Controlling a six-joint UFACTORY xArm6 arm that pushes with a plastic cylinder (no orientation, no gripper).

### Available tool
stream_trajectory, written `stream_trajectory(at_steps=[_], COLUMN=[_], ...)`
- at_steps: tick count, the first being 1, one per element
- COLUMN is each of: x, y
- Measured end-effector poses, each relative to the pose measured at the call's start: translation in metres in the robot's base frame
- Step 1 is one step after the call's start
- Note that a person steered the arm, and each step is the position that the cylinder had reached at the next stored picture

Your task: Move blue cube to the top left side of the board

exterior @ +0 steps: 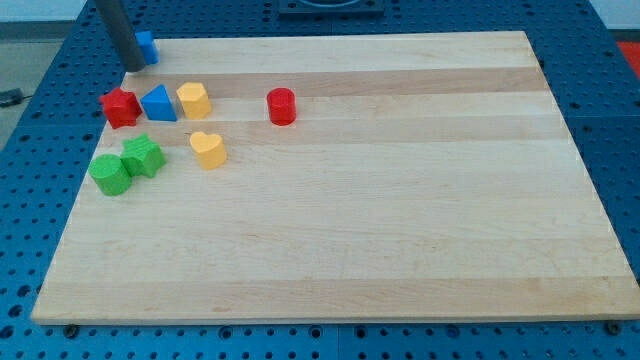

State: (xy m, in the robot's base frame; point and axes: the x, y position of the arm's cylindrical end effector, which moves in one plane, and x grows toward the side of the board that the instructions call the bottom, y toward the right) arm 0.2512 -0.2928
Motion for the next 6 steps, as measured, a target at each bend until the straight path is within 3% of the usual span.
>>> stream_trajectory(at_steps=[6], x=[-0.011], y=[-0.01])
